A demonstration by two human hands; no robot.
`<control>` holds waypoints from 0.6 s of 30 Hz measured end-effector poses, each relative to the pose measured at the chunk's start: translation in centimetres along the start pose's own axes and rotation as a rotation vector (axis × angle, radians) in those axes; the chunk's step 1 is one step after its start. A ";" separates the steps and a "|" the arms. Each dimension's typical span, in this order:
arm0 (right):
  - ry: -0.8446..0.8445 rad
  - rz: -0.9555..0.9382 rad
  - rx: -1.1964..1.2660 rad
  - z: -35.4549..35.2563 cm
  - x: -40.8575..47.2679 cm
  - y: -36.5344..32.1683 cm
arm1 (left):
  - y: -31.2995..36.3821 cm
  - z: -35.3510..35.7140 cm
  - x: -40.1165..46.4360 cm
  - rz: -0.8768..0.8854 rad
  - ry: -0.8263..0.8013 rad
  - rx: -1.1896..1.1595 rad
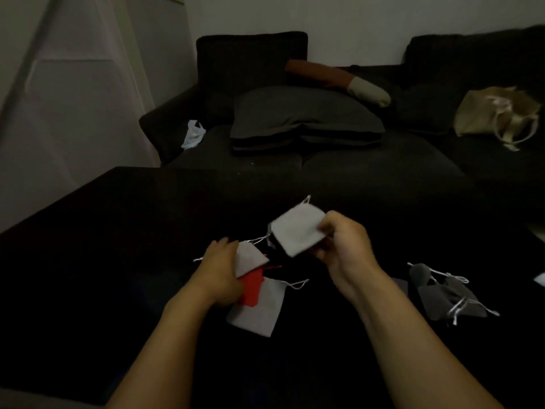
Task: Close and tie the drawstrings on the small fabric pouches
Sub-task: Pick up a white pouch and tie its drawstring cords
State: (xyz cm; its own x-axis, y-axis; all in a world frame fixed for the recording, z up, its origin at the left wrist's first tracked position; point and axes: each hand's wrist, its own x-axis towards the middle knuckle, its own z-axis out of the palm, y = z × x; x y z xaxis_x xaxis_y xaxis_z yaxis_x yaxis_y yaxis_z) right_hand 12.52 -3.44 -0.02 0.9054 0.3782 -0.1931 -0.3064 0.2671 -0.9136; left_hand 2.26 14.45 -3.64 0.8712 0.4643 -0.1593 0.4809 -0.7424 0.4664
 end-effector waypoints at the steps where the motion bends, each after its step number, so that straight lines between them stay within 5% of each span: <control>1: -0.067 -0.024 0.122 -0.3 -0.3 -0.8 | 1.7 -0.7 -0.5 0.008 0.076 -0.199; 4: -0.238 -0.033 0.198 -1.4 -1.2 -1.7 | 7.7 -1.7 -2.5 -0.029 -0.018 -1.152; 6: -0.335 -0.010 0.043 -2.3 -2.0 -2.3 | 10.1 -1.3 -2.8 -0.045 -0.104 -1.457; 11: -0.308 -0.059 -0.248 -5.8 -3.0 -4.4 | 12.9 0.9 -2.1 0.100 0.131 -1.274; 18: -0.072 -0.175 -0.074 -9.5 -3.7 -7.5 | 18.1 2.4 -2.8 0.418 -0.042 -1.084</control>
State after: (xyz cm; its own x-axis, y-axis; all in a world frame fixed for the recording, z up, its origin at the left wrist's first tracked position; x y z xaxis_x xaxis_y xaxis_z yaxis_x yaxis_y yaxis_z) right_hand 14.27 -15.21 4.13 0.9188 0.3946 -0.0056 -0.1215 0.2693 -0.9554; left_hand 8.74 -1.45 3.13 0.9545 0.2495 0.1633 -0.1632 -0.0216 0.9864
